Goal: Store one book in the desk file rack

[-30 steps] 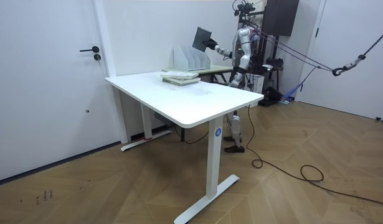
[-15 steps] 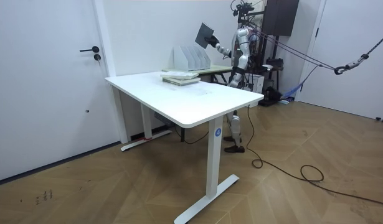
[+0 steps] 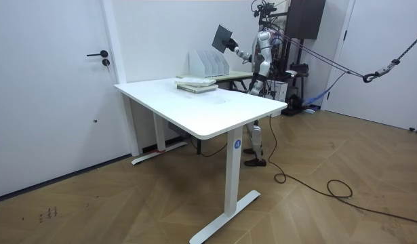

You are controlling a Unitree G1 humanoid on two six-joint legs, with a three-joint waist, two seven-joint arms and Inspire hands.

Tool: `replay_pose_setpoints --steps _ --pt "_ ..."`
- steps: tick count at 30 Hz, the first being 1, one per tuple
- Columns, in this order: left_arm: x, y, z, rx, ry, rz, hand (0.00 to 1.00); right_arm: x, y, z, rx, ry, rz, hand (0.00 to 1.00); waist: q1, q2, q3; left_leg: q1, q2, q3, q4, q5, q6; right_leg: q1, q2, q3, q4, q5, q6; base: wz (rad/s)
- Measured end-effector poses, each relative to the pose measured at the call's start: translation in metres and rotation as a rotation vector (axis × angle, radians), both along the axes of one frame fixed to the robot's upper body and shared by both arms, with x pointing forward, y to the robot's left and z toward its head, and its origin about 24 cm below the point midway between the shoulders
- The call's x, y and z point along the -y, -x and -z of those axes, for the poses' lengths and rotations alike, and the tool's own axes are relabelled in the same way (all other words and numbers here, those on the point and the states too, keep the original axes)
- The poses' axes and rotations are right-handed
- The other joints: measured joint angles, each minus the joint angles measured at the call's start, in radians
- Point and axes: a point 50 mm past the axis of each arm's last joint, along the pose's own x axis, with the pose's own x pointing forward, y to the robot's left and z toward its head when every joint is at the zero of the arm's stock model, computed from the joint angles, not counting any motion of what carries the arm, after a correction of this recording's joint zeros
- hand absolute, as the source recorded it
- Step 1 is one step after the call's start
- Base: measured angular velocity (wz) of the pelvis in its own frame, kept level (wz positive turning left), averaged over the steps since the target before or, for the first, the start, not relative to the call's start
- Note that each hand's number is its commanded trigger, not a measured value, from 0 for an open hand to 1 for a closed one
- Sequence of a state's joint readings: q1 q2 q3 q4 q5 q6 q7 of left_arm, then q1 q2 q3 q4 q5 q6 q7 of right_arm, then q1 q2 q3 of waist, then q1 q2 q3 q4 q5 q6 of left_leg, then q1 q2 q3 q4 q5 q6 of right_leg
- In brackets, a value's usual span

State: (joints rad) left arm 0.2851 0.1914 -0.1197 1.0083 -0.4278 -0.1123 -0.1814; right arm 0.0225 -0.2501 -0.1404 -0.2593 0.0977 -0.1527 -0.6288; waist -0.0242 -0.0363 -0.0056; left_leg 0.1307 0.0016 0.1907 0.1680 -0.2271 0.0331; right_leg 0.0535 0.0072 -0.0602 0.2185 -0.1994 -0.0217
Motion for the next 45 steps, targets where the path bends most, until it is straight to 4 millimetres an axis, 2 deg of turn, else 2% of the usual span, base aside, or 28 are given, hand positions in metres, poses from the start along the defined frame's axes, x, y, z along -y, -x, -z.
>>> replay_pose_setpoints --steps 4,6,7,9,19,21,24,26,29,37,41,45 --pt "0.000 0.000 0.000 -0.003 -0.005 -0.002 0.00 0.006 -0.003 0.014 -0.054 -0.065 0.007 1.00 0.001 0.001 0.0033 0.000 0.000 0.000 0.000 0.000 0.000 0.001 0.000 -0.003 0.001 0.000 0.000 0.00" --pt "0.000 0.000 0.000 -0.004 -0.009 -0.005 0.00 0.008 -0.004 0.019 -0.075 -0.075 0.015 1.00 0.001 0.001 0.0077 0.000 0.000 -0.001 0.000 0.000 0.000 0.000 -0.002 -0.007 0.001 0.000 0.000 0.00" --pt "0.000 -0.001 0.000 -0.003 -0.012 -0.006 0.00 0.008 -0.004 0.020 -0.081 -0.077 0.019 1.00 0.001 0.000 0.0136 -0.001 0.000 -0.001 0.000 0.000 0.000 0.000 -0.002 -0.009 0.001 0.000 0.000 0.00" --pt "0.000 -0.002 0.000 -0.003 -0.013 -0.006 0.00 0.008 -0.004 0.021 -0.080 -0.077 0.023 1.00 0.001 0.003 0.0171 -0.004 0.000 -0.001 0.000 0.000 0.000 -0.002 -0.003 -0.011 0.000 0.000 0.000 0.00" --pt "-0.003 -0.001 0.000 -0.004 -0.020 -0.021 0.00 0.012 -0.007 0.023 -0.084 -0.096 0.068 1.00 0.002 0.003 0.0134 -0.007 0.000 -0.002 0.000 0.000 0.000 -0.002 -0.002 -0.013 0.001 0.000 0.000 0.00" --pt "-0.003 0.000 0.000 -0.006 -0.020 -0.023 0.00 0.012 -0.007 0.023 -0.083 -0.097 0.070 1.00 0.002 0.004 0.0104 -0.007 0.000 -0.002 0.000 0.000 0.000 -0.002 -0.002 -0.014 0.001 0.000 0.000 0.00" --pt "-0.004 0.003 0.001 -0.018 -0.021 -0.030 0.00 0.013 -0.009 0.025 -0.088 -0.101 0.079 1.00 0.003 0.004 -0.0012 -0.007 0.000 -0.005 0.001 0.000 0.000 0.000 -0.003 -0.022 0.002 0.000 0.000 0.03" --pt "-0.005 0.005 0.001 -0.026 -0.023 -0.035 0.00 0.015 -0.013 0.027 -0.097 -0.110 0.094 1.00 0.002 0.001 -0.0032 -0.006 0.001 -0.005 0.003 0.000 0.000 0.002 -0.004 -0.024 0.003 0.001 -0.001 0.02" --pt "-0.005 0.005 0.001 -0.025 -0.024 -0.040 0.00 0.019 -0.014 0.031 -0.111 -0.121 0.123 1.00 0.003 0.000 -0.0025 -0.005 0.001 -0.006 0.009 0.000 0.000 0.008 -0.006 -0.029 0.003 0.002 -0.001 0.05" --pt "-0.005 0.004 0.002 -0.033 -0.021 -0.043 0.00 0.029 -0.018 0.038 -0.132 -0.178 0.169 1.00 0.003 0.001 0.0098 -0.011 0.000 -0.022 0.020 0.000 0.000 0.012 -0.009 -0.043 0.000 0.003 -0.001 0.07" --pt "-0.004 0.003 0.002 -0.036 -0.014 -0.041 0.00 0.032 -0.018 0.037 -0.129 -0.174 0.194 1.00 0.002 0.011 0.0072 -0.017 0.000 -0.030 0.021 0.000 -0.001 0.009 -0.009 -0.047 0.001 0.003 -0.001 0.03" --pt "-0.002 0.004 0.003 -0.039 -0.006 -0.042 0.00 0.036 -0.020 0.036 -0.132 -0.161 0.204 1.00 0.002 0.016 0.0083 -0.017 0.000 -0.032 0.021 0.001 -0.001 0.012 -0.008 -0.048 0.000 0.003 -0.001 0.00"
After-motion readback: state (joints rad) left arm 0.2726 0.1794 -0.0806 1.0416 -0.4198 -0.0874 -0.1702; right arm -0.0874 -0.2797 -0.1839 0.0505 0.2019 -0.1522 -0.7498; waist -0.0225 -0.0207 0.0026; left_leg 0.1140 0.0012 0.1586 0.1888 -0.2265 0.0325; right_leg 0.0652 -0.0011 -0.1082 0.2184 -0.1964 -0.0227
